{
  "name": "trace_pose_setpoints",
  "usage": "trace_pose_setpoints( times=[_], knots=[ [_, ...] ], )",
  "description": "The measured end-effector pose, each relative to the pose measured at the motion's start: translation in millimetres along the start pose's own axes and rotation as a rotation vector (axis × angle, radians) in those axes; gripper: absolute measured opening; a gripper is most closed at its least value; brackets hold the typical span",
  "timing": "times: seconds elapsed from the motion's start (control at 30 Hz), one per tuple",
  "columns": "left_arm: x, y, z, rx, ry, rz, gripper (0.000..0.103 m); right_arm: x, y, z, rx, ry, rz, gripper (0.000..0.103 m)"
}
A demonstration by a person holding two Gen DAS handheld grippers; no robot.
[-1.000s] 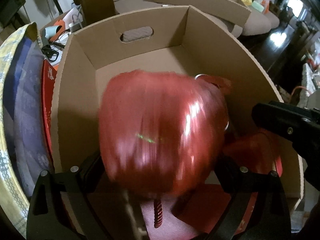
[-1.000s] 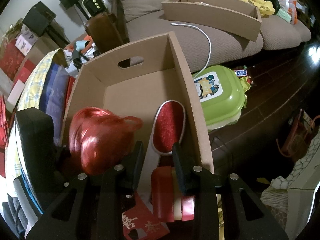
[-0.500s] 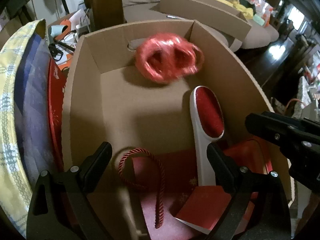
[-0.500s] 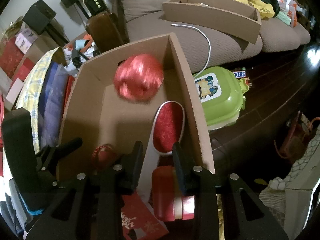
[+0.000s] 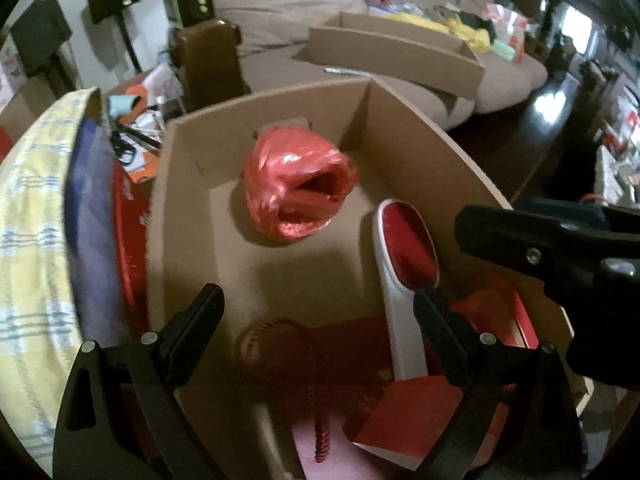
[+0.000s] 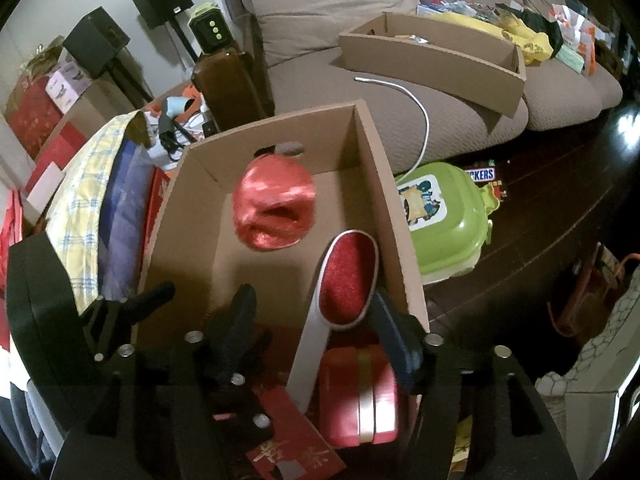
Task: Organize objects
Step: 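Open the left gripper to drop the red raffia ball into the box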
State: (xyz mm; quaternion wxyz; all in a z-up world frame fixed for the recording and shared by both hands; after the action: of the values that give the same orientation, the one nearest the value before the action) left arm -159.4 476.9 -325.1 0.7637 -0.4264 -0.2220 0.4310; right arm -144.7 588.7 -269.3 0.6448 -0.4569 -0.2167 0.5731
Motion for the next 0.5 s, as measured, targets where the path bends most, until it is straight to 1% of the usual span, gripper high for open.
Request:
trace_pose_setpoints(
  times=[0.17,0.23,0.27,0.33,0.43,0.5],
  knots=[
    [-7.8,-13.2,5.2,0.056,-0.036,0.015,0.095,0.6,-9.7,5.7,0.040,0.014,0.009,0.074],
    [-9.7,-19.5,5.6,0.094,-0.043,0.013,0.096,0.7,-12.2,7.5,0.053,0.015,0.009,0.076],
    [-9.8,-23.1,6.1,0.118,-0.045,0.009,0.103,0.7,-13.1,8.2,0.058,0.018,0.007,0.078],
    [-11.6,-32.0,8.1,0.172,-0.042,0.009,0.103,1.0,-14.6,9.4,0.069,0.022,-0.001,0.081],
    [-12.6,-43.0,12.3,0.221,-0.050,-0.008,0.103,2.7,-17.5,11.3,0.081,0.032,-0.001,0.081],
    [-13.7,-49.4,14.3,0.236,-0.062,-0.020,0.103,4.0,-20.0,12.8,0.095,0.040,0.000,0.082]
  ],
)
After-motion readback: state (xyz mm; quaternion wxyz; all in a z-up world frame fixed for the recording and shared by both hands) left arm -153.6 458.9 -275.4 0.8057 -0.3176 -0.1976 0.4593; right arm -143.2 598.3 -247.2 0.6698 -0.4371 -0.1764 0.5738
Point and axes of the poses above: each gripper's, at about its wrist camera, not at the fingertips, and y roughly the way its jaws point, x to its right, z to its top, the point moved 6 cm from there along y, roughly the way its jaws point, and after that the axes turned 1 degree about y, right-handed, at the moved point
